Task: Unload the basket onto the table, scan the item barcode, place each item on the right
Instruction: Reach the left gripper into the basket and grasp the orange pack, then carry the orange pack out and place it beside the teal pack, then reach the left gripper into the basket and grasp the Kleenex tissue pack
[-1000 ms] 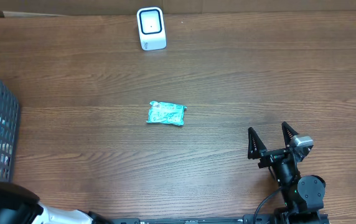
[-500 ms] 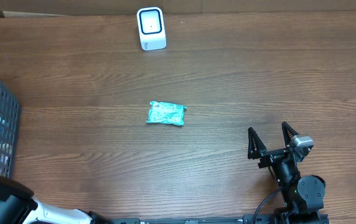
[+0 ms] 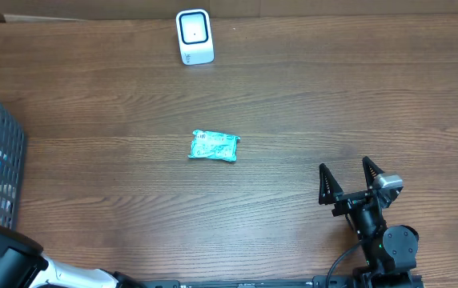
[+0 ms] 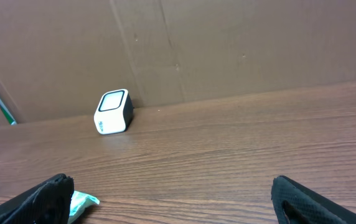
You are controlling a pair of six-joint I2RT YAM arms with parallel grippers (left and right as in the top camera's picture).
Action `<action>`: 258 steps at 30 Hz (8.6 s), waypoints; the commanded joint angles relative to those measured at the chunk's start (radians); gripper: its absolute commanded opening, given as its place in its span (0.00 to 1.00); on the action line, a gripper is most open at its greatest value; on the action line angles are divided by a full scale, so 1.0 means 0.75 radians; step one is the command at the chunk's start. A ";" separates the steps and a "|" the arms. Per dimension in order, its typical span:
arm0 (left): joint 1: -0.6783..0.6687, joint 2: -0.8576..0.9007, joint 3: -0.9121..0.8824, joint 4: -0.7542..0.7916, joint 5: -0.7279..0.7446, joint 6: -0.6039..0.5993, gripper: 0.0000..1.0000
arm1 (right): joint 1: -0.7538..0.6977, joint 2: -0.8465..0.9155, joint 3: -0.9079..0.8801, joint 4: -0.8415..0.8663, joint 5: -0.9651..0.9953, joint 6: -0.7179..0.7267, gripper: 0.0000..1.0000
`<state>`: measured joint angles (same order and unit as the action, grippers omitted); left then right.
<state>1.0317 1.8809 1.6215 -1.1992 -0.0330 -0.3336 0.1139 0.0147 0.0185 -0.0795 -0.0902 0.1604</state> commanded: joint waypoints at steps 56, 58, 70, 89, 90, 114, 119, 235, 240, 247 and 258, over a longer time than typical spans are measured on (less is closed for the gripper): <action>-0.041 -0.282 0.804 -0.411 0.457 -0.099 0.04 | 0.007 -0.016 -0.014 0.005 -0.001 -0.002 1.00; -0.082 -0.350 0.804 -0.430 0.515 -0.098 0.04 | 0.007 -0.016 -0.014 0.005 -0.001 -0.002 1.00; -0.960 -0.603 0.665 -0.650 0.124 -0.064 0.04 | 0.007 -0.016 -0.014 0.005 0.000 -0.002 1.00; -1.594 -0.422 -0.407 0.149 -0.044 -0.325 0.04 | 0.007 -0.016 -0.014 0.005 -0.001 -0.002 1.00; -1.607 -0.400 -0.429 0.178 -0.043 -0.325 0.04 | 0.007 -0.016 -0.014 0.005 -0.001 -0.002 1.00; -1.701 -0.289 -0.028 0.055 -0.095 -0.262 0.53 | 0.007 -0.016 -0.014 0.005 -0.001 -0.002 1.00; -1.691 -0.310 0.324 -0.173 -0.178 -0.243 0.54 | 0.007 -0.016 -0.014 0.005 -0.001 -0.002 1.00; -0.277 0.409 0.335 0.056 -0.075 0.072 0.76 | 0.007 -0.016 -0.014 0.005 -0.001 -0.002 1.00; -0.277 0.409 0.282 0.114 -0.104 0.067 0.77 | 0.007 -0.016 -0.014 0.005 -0.001 -0.002 1.00; -0.278 0.409 0.243 0.190 -0.104 0.127 0.76 | 0.007 -0.016 -0.014 0.005 -0.001 -0.002 1.00; -0.285 0.409 0.133 0.291 -0.095 0.126 0.71 | 0.007 -0.016 -0.014 0.005 -0.001 -0.002 1.00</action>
<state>0.8242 2.1754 1.7546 -1.0004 -0.0948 -0.2543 0.1139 0.0139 0.0185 -0.0799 -0.0895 0.1608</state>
